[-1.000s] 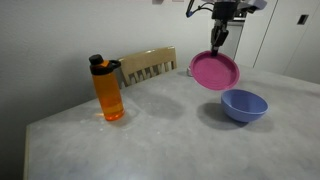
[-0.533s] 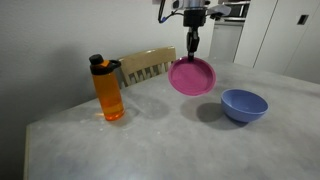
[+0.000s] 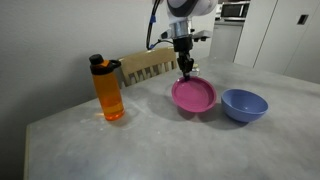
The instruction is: Put the pink lid on the table
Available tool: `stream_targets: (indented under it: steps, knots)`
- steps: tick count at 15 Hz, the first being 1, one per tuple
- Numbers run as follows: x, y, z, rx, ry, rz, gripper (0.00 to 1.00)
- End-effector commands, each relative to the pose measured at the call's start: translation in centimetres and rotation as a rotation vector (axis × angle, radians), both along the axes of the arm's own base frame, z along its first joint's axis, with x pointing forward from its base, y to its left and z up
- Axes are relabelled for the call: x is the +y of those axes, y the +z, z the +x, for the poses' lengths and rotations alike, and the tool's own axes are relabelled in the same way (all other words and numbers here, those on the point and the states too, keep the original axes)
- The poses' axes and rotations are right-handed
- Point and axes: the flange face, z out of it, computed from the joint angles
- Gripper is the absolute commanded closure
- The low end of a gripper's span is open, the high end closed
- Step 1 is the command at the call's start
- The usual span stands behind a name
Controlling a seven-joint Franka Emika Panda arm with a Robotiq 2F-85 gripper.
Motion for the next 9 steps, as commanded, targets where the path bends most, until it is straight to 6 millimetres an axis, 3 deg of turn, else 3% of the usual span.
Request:
stream_targets:
  steps: [1, 6, 7, 8, 9]
  knots:
    - [-0.84, -0.59, 1.31, 0.033, 0.058, 0.007, 0.97]
    - [-0.86, -1.14, 1.5, 0.08, 0.087, 0.009, 0.97]
    - [-0.72, -1.16, 1.43, 0.09, 0.095, 0.002, 0.83]
    - [-0.57, -1.25, 1.33, 0.102, 0.106, -0.006, 0.63]
    - [-0.52, -1.31, 1.27, 0.11, 0.117, -0.01, 0.56]
